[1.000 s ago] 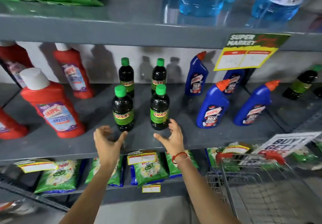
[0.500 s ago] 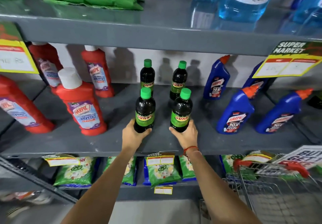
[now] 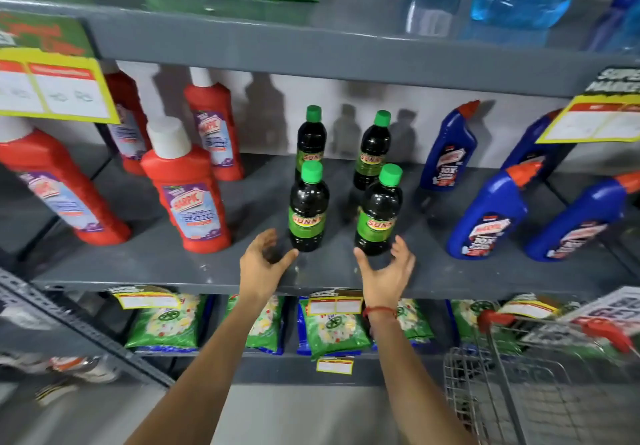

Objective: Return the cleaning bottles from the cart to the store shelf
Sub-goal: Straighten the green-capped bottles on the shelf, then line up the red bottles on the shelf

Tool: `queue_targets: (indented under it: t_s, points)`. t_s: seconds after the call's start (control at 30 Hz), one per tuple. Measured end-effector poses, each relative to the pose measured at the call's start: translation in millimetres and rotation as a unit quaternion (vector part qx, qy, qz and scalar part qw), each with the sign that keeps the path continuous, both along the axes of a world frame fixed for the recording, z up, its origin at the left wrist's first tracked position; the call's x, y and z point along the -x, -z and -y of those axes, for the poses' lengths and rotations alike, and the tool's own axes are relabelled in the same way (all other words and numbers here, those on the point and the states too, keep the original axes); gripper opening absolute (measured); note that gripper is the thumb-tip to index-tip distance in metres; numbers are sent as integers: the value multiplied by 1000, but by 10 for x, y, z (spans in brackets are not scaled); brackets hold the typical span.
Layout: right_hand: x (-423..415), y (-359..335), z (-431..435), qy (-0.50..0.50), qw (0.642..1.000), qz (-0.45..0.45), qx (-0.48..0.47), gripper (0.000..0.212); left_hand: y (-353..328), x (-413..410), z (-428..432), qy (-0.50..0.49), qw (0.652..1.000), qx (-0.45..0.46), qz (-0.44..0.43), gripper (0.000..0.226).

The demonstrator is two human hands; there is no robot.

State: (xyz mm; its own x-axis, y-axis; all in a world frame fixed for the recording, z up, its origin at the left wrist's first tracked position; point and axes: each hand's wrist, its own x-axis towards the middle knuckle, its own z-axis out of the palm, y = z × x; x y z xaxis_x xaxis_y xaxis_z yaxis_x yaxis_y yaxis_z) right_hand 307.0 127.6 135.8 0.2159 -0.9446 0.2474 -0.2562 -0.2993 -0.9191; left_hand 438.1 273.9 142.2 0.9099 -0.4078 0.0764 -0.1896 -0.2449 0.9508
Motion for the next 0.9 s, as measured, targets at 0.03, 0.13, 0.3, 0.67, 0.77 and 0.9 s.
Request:
queue_targets:
  t_s: [0.03,0.13,0.3,0.67,0.77,0.9]
  points:
    - [-10,22,-151,25,999,-5,38,61,4,-16,-150,-11,1000,22,-6,47]
    - [-176,26,-655,-36,992,-5,118,37,28,-113,-666,-81,994,71,-1,21]
    - [-833,-118,-1237,-299,949,-36,91,53,25,-526,-1355,-258,960,106,11,40]
    - [-1748,-94,-1385,-387,918,-72,-53,65,21,-1710,-1860,-276,961,-9,24,99]
    - [-1771,-72,-1388,-387,917,-73,-55,63,37,-1801,-1834,-272,961,-18,35,81]
    - [-1813,-54,-1420,-375,923,-76,-46,63,56,-1812,-1827,-286,956,-27,56,70]
